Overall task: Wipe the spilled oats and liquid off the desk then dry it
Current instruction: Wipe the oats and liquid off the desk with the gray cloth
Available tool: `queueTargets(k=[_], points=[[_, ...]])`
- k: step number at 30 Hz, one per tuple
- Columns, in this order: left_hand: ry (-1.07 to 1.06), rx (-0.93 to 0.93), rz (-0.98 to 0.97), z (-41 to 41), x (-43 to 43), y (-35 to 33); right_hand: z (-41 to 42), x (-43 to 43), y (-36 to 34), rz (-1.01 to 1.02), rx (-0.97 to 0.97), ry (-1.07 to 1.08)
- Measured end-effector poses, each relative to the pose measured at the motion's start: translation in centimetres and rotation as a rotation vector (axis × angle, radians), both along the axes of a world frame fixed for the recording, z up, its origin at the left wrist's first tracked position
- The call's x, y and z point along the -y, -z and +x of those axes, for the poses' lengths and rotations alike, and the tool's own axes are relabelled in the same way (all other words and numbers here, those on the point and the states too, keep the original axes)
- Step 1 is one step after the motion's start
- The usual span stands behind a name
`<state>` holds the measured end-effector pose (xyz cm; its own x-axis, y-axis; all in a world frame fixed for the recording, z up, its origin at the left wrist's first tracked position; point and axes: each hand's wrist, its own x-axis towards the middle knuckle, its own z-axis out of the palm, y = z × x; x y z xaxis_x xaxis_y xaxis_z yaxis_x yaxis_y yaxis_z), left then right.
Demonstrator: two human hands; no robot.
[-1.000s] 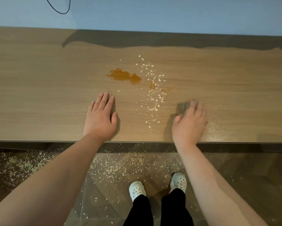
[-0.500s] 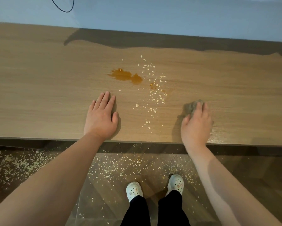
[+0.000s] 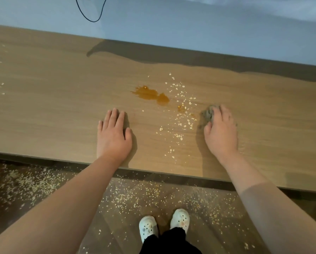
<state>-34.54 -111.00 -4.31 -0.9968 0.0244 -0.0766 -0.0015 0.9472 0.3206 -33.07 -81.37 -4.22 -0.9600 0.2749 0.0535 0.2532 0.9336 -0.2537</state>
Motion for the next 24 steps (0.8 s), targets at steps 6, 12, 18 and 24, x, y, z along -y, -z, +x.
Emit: queueTargets(k=[6,12,18,24], points=[[-0.179,0.031,0.084,-4.1,-0.6,-0.7,-2.0,-5.9,0.1,0.015,-0.013,0.03],[-0.267,0.043,-0.086,-4.7,-2.2,0.0,-9.2,-3.1,0.1,-0.035,-0.026,0.083],[-0.27,0.053,-0.096,-4.8,-2.3,0.1,-6.9,-4.6,0.1,0.055,-0.013,-0.38],[-0.3,0.036,-0.098,-4.8,-2.3,0.3,-16.1,-6.2,-0.6,0.041,-0.063,0.084]])
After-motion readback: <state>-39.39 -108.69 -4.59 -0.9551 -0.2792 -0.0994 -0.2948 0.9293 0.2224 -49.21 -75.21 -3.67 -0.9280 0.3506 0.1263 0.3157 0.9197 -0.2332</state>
